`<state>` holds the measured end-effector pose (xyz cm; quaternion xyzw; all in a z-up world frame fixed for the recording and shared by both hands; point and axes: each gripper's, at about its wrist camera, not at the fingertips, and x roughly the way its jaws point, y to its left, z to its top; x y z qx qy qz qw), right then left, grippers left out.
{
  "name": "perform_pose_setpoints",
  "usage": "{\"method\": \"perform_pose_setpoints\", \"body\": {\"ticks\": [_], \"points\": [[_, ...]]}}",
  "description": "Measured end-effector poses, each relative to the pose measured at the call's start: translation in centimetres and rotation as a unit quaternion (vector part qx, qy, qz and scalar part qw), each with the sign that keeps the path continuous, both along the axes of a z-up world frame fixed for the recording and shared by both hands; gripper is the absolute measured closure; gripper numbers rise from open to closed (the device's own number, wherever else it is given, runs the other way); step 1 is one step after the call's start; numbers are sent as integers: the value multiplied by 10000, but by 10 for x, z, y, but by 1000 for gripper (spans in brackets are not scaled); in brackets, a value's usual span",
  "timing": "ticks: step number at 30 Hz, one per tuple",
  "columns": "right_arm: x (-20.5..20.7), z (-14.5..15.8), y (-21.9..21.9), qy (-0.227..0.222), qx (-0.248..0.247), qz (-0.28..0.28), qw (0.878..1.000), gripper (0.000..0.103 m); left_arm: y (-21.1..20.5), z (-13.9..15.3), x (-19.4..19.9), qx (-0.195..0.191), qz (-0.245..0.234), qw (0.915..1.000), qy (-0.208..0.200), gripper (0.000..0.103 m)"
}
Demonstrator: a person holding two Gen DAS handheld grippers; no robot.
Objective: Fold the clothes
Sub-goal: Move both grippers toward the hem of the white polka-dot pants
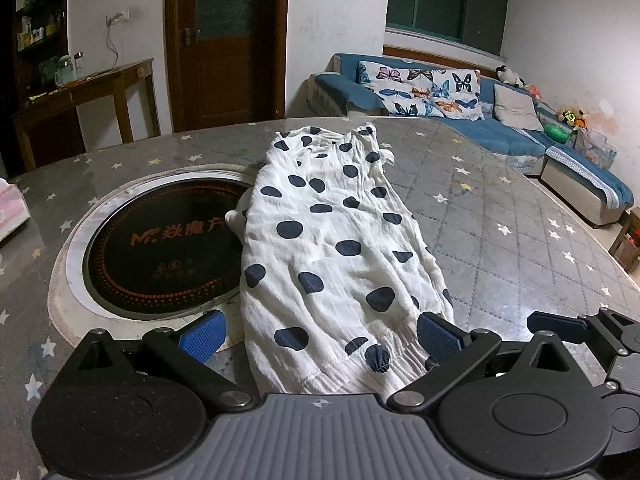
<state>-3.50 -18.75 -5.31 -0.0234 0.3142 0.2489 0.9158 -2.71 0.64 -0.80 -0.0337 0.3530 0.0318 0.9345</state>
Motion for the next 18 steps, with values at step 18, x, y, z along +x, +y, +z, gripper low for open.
{"method": "perform_pose_setpoints", "body": {"ticks": [18], "points": [[4,-5,7,91,-59,148,9998,0,-4,-2,7,33,-100,9999,34,1]]}}
